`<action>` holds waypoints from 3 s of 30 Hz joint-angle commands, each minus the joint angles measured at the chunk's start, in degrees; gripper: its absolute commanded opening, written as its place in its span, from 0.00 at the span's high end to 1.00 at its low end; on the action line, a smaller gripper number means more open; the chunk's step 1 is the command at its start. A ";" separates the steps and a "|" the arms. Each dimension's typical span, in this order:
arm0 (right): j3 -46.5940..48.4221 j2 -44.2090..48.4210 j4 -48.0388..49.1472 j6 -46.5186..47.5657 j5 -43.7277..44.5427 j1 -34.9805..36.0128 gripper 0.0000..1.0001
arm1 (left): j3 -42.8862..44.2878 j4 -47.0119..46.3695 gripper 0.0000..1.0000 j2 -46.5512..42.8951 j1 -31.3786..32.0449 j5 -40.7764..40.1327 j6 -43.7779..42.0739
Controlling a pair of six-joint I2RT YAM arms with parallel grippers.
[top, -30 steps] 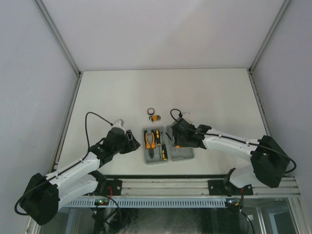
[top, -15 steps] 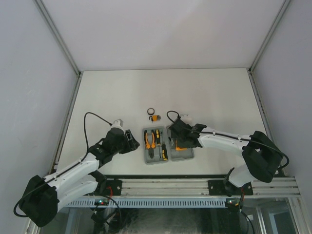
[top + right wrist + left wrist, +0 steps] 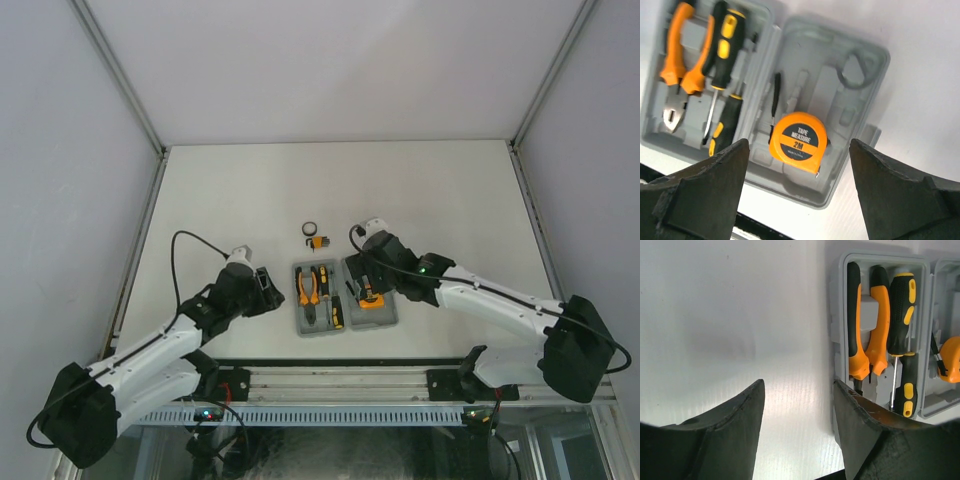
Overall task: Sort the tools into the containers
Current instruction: Place the engineering item in the storage box.
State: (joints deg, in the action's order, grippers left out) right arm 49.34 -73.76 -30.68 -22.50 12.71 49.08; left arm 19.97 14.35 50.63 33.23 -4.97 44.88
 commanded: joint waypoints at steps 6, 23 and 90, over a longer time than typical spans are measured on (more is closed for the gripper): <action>-2.10 3.17 5.69 34.58 -17.69 -1.04 0.20 | 6.70 3.86 0.37 -5.00 -0.79 -2.13 -3.46; 4.57 -9.44 -2.78 55.79 -19.66 -2.13 0.17 | 6.84 5.75 0.37 -6.68 -2.43 -1.59 -3.93; 6.21 -18.29 -15.44 -28.14 5.24 2.09 0.50 | 5.81 2.08 0.37 -1.93 -3.28 1.01 -3.65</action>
State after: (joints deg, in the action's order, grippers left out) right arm 56.05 -91.70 -45.34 -48.69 15.03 50.74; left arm 23.81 18.37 48.88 30.30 -4.32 41.85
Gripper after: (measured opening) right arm 0.588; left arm 0.635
